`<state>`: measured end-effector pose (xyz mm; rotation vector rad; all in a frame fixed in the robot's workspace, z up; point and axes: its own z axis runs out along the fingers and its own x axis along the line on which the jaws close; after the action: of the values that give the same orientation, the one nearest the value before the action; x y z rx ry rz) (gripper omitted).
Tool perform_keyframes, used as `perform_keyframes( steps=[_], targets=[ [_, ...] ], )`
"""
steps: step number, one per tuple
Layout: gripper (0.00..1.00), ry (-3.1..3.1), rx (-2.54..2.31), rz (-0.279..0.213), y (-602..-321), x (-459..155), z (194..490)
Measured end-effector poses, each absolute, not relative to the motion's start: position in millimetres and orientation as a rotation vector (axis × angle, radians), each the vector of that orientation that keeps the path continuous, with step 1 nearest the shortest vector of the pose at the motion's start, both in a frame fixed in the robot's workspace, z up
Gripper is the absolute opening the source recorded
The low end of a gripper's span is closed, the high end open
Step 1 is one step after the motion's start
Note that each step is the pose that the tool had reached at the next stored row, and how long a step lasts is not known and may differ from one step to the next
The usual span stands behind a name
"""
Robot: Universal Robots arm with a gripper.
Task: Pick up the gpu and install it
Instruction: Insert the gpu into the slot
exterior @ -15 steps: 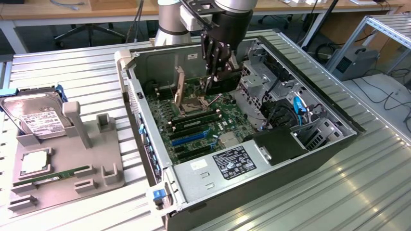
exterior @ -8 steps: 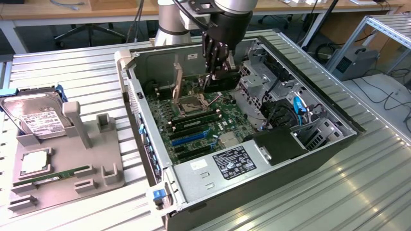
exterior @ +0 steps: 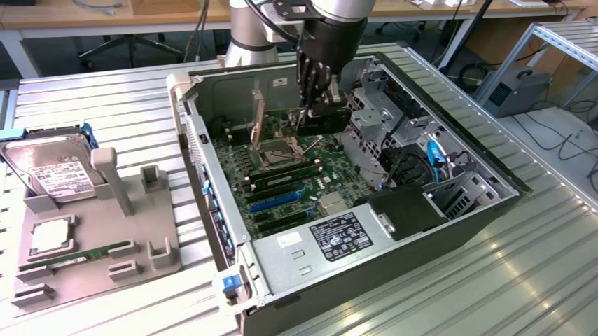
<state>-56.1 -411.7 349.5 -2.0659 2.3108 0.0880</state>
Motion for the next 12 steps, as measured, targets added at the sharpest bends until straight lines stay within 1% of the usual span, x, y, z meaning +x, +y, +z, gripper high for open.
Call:
perform_keyframes(
  steps=[12],
  targets=[
    [0.27,2.311,-2.066,0.088,-413.5,-56.3,348.5]
  ],
)
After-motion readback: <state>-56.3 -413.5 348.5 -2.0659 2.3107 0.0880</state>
